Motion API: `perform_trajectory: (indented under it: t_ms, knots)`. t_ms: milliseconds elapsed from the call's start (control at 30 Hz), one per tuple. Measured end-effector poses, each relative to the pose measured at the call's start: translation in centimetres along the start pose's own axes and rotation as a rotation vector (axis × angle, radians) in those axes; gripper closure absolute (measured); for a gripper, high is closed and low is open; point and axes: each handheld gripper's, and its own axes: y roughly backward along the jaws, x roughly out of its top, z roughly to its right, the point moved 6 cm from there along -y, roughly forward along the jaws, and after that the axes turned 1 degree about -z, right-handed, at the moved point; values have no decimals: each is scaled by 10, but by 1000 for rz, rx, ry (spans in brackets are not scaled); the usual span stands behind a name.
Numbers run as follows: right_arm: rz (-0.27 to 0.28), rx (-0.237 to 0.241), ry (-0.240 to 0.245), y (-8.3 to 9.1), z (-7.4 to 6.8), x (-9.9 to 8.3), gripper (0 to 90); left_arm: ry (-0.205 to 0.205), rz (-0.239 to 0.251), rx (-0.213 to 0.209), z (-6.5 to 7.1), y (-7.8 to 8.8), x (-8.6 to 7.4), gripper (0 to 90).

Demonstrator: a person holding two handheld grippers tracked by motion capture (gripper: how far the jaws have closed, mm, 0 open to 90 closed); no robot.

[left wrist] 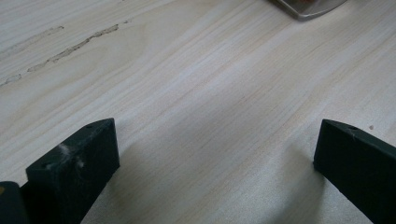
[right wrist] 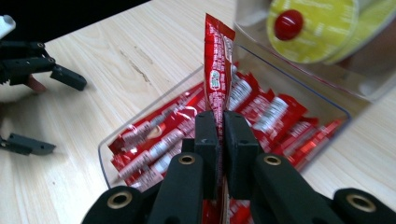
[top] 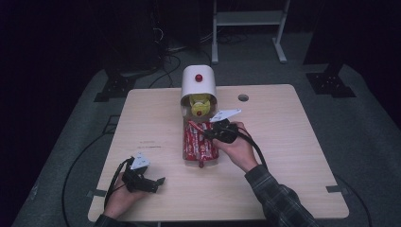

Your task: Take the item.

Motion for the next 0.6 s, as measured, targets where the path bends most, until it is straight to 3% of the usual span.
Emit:
perform_trajectory:
  t_ms: [600]
  knots:
    - [-6,-77,-77,39,37,-35,842,0,0,0,0,0,0,0]
